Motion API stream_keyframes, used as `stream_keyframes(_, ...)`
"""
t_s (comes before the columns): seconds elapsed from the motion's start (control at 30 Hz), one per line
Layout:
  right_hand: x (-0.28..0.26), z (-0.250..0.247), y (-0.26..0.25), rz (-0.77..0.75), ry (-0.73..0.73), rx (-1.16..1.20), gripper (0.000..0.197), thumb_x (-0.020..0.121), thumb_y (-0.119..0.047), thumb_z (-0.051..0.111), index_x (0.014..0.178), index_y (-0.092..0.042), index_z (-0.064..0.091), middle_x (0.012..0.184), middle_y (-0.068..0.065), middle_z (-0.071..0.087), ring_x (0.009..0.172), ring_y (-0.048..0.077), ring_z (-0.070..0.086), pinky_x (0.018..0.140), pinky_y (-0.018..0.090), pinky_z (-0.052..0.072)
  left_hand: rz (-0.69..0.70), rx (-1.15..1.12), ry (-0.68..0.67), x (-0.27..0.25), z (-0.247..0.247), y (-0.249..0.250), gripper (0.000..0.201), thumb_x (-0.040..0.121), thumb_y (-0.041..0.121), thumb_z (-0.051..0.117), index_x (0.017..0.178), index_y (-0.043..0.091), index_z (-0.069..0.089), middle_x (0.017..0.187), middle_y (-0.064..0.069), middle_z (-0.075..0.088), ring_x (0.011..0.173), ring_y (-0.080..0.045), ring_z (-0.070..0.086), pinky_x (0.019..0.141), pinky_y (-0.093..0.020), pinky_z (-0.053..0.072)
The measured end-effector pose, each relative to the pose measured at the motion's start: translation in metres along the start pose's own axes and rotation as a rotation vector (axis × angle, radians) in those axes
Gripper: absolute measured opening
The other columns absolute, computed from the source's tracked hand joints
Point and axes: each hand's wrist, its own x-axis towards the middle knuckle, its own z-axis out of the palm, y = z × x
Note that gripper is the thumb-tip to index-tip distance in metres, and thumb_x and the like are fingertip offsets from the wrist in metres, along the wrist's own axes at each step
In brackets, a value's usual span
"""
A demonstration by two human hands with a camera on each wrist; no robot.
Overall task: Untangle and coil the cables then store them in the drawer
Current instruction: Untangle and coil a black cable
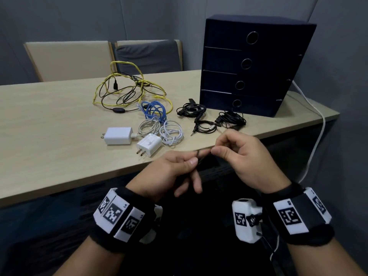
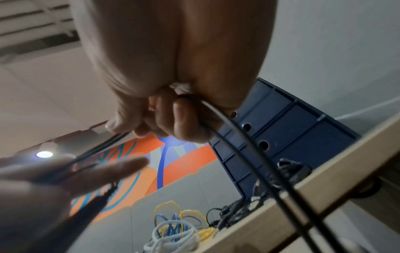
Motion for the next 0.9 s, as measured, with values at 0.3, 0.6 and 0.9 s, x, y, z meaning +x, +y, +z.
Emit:
stream_keyframes(0.3, 0.006, -0.005, 0.006, 0.082, -0.083, 0.08, 0.017, 0.073, -0.029, 0.077, 0.079, -0.02, 0.064, 0.073, 0.006, 0.061, 0.07, 0.02, 0.059, 0.073, 0.038, 0.049, -0.126, -0.18, -0.139, -0.009, -0.001, 0.007, 0.042, 0.092, 0.015, 0.043, 0.133, 0.017, 0.052, 0.065, -0.016, 0.062, 0.059, -0.028, 0.068, 0.054, -0.028, 0.052)
stream_keyframes(0.6, 0.006, 0.005, -0.006, -0.041, -0.03, 0.001, 0.012, 0.087, -0.011, 0.07, 0.078, -0.012, 0.063, 0.071, 0.003, 0.064, 0.071, 0.013, 0.061, 0.07, 0.023, 0.048, -0.167, -0.123, -0.098, -0.001, 0.011, -0.005, 0.034, 0.095, 0.024, 0.045, 0.126, 0.015, 0.053, 0.097, -0.015, 0.069, 0.064, -0.028, 0.069, 0.062, -0.034, 0.052)
stream_keyframes(0.9, 0.011, 0.003, 0.005, 0.002, -0.009, 0.153, 0.015, 0.082, -0.018, 0.074, 0.074, -0.017, 0.061, 0.058, -0.016, 0.054, 0.057, -0.001, 0.047, 0.058, 0.013, 0.038, 0.103, -0.303, -0.042, -0.001, 0.009, -0.01, 0.015, 0.088, 0.016, 0.061, 0.099, 0.007, 0.064, 0.06, -0.008, 0.056, 0.047, -0.013, 0.053, 0.057, -0.027, 0.055)
